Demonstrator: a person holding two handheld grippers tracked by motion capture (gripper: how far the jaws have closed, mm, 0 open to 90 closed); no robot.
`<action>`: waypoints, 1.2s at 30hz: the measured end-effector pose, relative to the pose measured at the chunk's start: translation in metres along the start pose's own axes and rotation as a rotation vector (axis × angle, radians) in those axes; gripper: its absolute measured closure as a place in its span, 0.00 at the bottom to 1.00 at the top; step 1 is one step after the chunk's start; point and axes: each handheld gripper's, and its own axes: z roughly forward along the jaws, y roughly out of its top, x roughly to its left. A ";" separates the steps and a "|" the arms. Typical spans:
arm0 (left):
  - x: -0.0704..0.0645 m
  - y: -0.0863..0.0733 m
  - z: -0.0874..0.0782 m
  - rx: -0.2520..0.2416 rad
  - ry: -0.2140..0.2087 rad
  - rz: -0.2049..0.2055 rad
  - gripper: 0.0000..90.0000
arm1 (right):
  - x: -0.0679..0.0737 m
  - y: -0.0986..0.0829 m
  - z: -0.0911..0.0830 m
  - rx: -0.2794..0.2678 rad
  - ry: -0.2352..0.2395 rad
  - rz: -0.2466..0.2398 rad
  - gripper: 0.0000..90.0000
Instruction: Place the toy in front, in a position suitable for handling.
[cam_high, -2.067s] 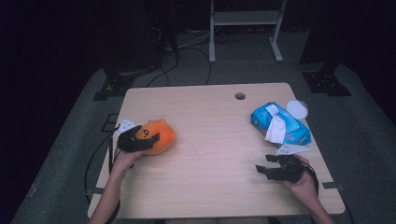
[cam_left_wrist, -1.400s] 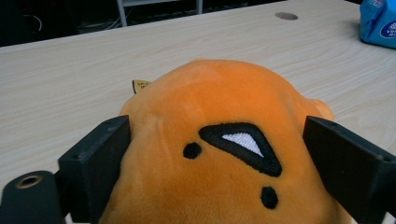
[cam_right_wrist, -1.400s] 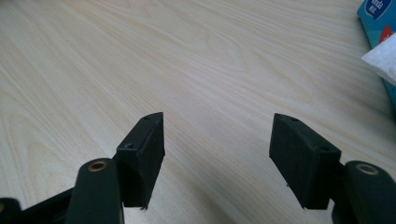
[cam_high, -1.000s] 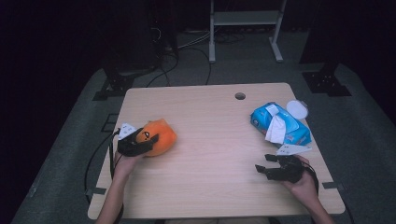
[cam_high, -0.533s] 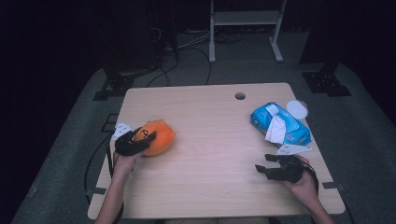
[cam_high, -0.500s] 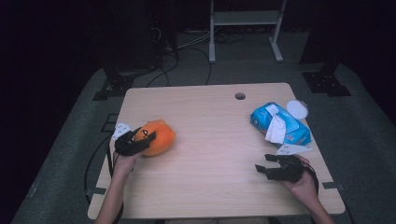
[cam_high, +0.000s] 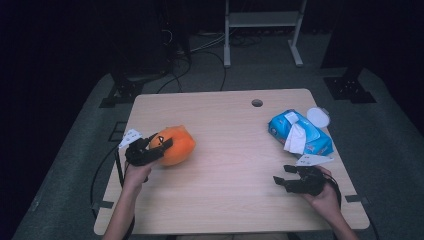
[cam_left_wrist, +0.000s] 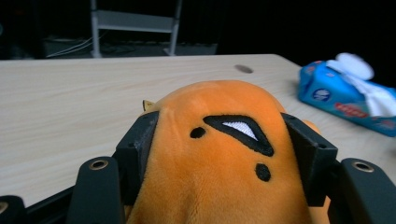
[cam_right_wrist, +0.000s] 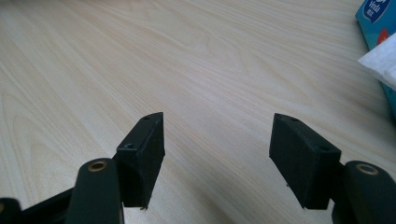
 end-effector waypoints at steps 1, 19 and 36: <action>-0.004 0.001 0.001 -0.002 -0.011 0.002 0.40 | 0.000 0.000 0.000 -0.001 -0.001 -0.001 0.38; -0.095 0.001 0.032 0.057 -0.259 0.153 0.40 | -0.002 0.000 -0.003 -0.010 -0.003 -0.001 0.38; -0.157 -0.023 0.059 0.103 -0.445 0.205 0.40 | -0.005 -0.001 -0.004 -0.009 -0.010 0.002 0.38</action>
